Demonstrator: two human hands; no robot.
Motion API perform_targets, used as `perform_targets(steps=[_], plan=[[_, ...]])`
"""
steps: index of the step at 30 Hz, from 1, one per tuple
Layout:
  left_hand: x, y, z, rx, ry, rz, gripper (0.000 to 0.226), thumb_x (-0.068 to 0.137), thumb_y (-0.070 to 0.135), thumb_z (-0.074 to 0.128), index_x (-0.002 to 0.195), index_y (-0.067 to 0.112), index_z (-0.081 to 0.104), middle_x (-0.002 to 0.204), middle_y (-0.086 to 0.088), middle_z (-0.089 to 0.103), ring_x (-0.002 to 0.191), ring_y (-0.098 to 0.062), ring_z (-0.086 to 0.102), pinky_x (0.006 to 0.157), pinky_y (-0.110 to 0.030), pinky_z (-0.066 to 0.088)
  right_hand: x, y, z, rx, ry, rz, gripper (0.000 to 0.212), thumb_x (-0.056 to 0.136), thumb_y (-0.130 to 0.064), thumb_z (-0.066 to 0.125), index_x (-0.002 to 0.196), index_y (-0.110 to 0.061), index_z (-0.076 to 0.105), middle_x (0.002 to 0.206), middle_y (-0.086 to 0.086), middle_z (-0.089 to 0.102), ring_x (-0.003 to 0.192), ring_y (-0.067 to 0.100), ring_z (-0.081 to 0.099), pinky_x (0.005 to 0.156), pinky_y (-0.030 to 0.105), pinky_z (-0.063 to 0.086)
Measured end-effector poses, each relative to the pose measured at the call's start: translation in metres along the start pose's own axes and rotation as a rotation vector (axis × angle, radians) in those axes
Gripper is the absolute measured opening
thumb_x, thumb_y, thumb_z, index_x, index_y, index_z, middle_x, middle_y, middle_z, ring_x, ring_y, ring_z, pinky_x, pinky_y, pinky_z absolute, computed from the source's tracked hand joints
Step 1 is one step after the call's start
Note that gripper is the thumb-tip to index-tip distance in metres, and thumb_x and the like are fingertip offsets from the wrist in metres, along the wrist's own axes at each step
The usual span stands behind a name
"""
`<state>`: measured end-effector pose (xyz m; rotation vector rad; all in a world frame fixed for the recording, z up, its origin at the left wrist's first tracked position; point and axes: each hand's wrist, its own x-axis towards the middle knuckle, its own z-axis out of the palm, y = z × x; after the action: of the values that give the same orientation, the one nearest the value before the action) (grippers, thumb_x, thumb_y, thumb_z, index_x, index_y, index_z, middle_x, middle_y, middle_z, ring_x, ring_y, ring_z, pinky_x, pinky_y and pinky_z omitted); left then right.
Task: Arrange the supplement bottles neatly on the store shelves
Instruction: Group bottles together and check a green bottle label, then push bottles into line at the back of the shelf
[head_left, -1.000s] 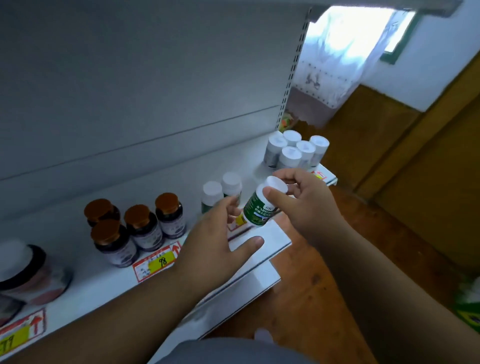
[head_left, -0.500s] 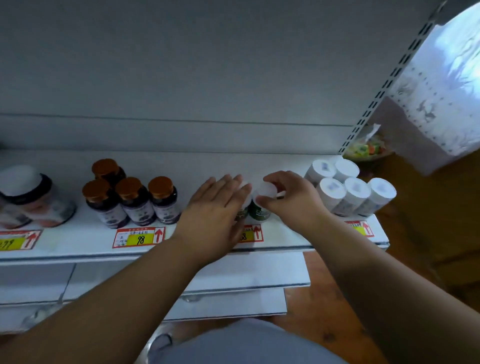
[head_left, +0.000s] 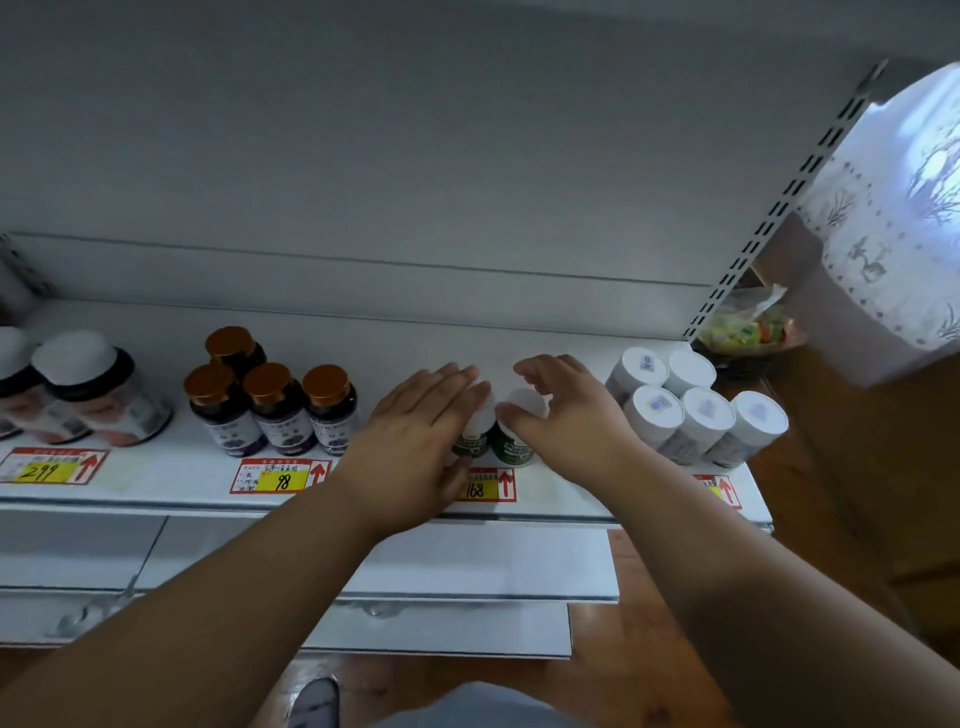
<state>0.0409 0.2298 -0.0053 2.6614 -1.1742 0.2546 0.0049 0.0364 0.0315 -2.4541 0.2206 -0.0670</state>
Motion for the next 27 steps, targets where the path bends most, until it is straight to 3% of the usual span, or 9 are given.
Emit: perform_targets(steps=[5,9,12,17,23,27], plan=[[-0.024,0.002,-0.026,-0.190,0.249,-0.134,0.053,0.082,0.027,0.060,0.132,0.015,0.048,0.131,-0.004,0.054,0.121,-0.020,0.046,0.102,-0.037,0.039,-0.010,-0.042,-0.006,-0.016,0.122,-0.157,0.036,0.089,-0.036,0.061,0.124,-0.027,0.055,0.123,-0.010,0.050,0.116,0.012,0.047,0.087,0.024,0.037],[-0.065,-0.014,-0.053,-0.271,0.325,-0.225,0.045,0.084,0.032,0.053,0.127,0.019,0.051,0.120,0.001,0.057,0.110,-0.014,0.049,0.092,-0.032,0.044,-0.021,-0.102,0.012,0.017,0.157,-0.286,0.033,0.089,-0.035,0.060,0.121,-0.027,0.058,0.118,-0.011,0.052,0.111,0.008,0.050,0.091,0.029,0.046],[-0.107,-0.049,-0.078,-0.305,0.353,-0.300,0.046,0.083,0.035,0.050,0.127,0.021,0.052,0.115,0.006,0.059,0.106,-0.012,0.051,0.088,-0.030,0.043,-0.027,-0.158,0.042,0.092,0.149,-0.372,0.033,0.089,-0.034,0.061,0.121,-0.025,0.057,0.115,-0.011,0.054,0.108,0.007,0.052,0.094,0.032,0.048],[-0.212,-0.138,-0.118,-0.243,0.382,-0.464,0.042,0.084,0.036,0.052,0.125,0.028,0.051,0.108,0.016,0.057,0.102,-0.008,0.050,0.083,-0.032,0.045,-0.040,-0.266,0.123,0.237,0.065,-0.447,0.039,0.090,-0.043,0.059,0.125,-0.034,0.047,0.108,-0.012,0.054,0.099,0.002,0.053,0.084,0.023,0.046],[-0.297,-0.227,-0.167,-0.156,0.400,-0.598,0.029,0.084,0.031,0.056,0.113,0.028,0.062,0.108,0.009,0.059,0.104,-0.008,0.048,0.084,-0.019,0.034,-0.040,-0.384,0.218,0.338,-0.023,-0.586,0.010,0.090,-0.036,0.062,0.095,-0.028,0.061,0.101,-0.013,0.048,0.089,-0.001,0.054,0.077,0.016,0.046],[-0.317,-0.274,-0.177,-0.203,0.380,-0.677,0.037,0.088,0.032,0.057,0.125,0.028,0.054,0.116,0.012,0.057,0.108,-0.008,0.049,0.087,-0.022,0.037,-0.014,-0.434,0.252,0.265,-0.077,-0.577,0.020,0.087,-0.040,0.064,0.104,-0.031,0.059,0.101,-0.022,0.045,0.092,-0.007,0.049,0.079,0.028,0.051]])
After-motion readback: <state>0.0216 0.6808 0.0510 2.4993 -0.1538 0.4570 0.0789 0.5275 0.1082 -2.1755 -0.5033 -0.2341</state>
